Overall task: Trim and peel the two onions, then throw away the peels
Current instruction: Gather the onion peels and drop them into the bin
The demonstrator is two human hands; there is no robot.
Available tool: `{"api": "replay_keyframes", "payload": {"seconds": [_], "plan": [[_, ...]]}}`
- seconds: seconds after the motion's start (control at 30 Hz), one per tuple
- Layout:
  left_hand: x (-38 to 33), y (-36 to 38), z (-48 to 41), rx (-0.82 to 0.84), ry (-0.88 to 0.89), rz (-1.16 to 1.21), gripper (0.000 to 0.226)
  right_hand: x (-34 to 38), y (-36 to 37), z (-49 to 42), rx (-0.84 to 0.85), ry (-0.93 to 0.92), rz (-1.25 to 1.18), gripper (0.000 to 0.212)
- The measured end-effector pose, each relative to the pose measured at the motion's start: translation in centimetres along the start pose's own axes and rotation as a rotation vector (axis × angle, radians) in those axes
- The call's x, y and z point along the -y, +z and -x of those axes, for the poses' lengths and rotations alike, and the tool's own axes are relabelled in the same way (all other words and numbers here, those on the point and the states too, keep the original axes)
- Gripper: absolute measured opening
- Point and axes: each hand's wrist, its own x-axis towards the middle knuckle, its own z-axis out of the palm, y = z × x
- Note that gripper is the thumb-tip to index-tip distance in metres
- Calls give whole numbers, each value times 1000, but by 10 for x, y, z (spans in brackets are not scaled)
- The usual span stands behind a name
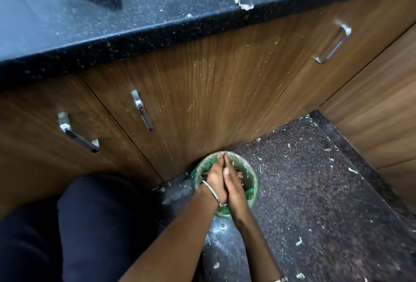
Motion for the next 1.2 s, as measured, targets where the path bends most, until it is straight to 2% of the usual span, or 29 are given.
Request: {"api": "replay_keyframes", "payload": {"seconds": [0.1, 0.2, 0.23, 0.3, 0.37, 0.43, 0.47, 0.53, 0.6, 0.67, 0.73, 0.8, 0.9, 1.03, 1.2], "plan": [[-16, 8, 12, 64, -145, 53, 69, -5, -22, -19, -75, 131, 277, 69], [-26, 7, 25, 139, -153, 102, 71, 11, -40, -24, -210, 292, 391, 54], [-30, 6, 30, 125, -158, 94, 71, 20, -42, -22, -258, 268, 414, 51], [-34, 3, 31, 111, -149, 103, 70, 38, -35, -11, -308, 88, 326, 47], [-41, 2, 38, 108, -132, 153, 67, 53, -16, 12, -203, -121, 179, 46], [-45, 3, 45, 126, -141, 145, 58, 44, -4, 27, -64, -180, 174, 48], [-46, 3, 51, 133, -140, 141, 53, 40, -2, 28, -22, -147, 193, 48], [-45, -2, 64, 142, -128, 88, 50, 37, -10, 22, -80, 42, 210, 40], [-45, -9, 75, 168, -85, 53, 49, 43, -18, 15, -155, 166, 286, 46], [-48, -19, 86, 162, -36, 65, 43, 55, -19, 15, -191, 84, 369, 55], [-51, -28, 100, 142, 17, 42, 37, 78, -10, 23, -218, -33, 396, 39], [-58, -38, 114, 99, 88, 7, 31, 99, -2, 32, -328, -138, 400, 25], [-72, -55, 146, 21, 202, -103, 26, 135, 16, 51, -428, -267, 327, 18], [-100, -85, 197, -54, 428, -218, 24, 193, 52, 81, -354, -489, 281, 21], [-136, -119, 268, -114, 709, -229, 25, 256, 107, 120, -234, -725, 199, 22]]}}
